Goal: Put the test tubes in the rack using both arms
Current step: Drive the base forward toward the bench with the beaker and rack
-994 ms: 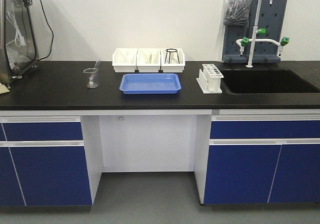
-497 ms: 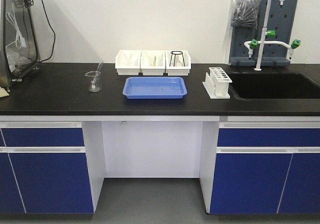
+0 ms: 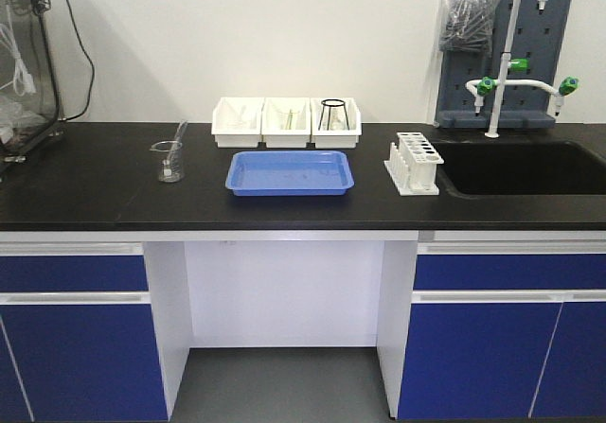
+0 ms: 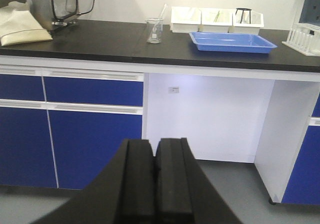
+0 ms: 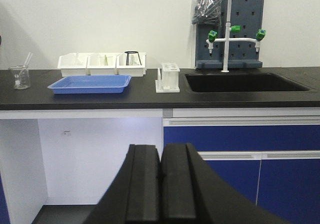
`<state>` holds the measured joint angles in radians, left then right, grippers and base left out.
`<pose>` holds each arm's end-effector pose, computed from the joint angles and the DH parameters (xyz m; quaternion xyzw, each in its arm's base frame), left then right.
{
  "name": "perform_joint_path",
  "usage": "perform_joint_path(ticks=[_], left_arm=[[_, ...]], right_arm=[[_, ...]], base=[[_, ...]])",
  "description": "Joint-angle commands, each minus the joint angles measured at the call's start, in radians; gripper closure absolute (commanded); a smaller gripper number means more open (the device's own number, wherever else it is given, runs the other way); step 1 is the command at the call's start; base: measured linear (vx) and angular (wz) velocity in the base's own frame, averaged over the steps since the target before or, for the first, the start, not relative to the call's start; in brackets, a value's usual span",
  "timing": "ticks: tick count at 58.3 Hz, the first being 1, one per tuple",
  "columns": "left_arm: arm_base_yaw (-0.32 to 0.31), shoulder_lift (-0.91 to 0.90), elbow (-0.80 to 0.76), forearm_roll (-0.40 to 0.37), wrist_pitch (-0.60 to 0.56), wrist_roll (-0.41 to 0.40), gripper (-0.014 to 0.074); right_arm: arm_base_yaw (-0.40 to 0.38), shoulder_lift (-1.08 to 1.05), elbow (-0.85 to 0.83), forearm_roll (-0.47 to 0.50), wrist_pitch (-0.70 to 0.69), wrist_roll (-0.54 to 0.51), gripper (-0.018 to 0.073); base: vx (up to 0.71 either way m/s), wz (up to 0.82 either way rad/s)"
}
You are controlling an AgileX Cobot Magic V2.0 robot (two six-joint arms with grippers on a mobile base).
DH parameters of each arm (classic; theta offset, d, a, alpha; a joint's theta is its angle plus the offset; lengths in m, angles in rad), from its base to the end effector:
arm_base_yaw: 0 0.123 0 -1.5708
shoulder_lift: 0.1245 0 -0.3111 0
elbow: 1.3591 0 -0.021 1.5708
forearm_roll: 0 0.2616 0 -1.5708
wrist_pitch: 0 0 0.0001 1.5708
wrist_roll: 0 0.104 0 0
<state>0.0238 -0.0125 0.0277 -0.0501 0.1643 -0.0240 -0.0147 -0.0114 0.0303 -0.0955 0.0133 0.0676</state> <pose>0.0538 0.0004 0.1879 -0.0331 0.7382 -0.0197 0.6735 0.0543 -0.0009 0.2025 -0.0041 0.6874 -0.0159 0.7261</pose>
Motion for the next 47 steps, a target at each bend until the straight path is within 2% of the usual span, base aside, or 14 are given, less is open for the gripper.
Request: perform_joint_path(ticks=[1,47], left_arm=[[-0.002,-0.012,-0.026,-0.004,-0.082,-0.010,0.0601],[-0.002,-0.012,-0.026,-0.004,-0.082,-0.010,0.0601]], right_arm=[[-0.006,-0.010,0.014,-0.010,-0.089,-0.004,0.0568],[-0.006,-0.010,0.014,-0.010,-0.089,-0.004,0.0568]], base=[[0.10,-0.13],[0.15,-0.13]])
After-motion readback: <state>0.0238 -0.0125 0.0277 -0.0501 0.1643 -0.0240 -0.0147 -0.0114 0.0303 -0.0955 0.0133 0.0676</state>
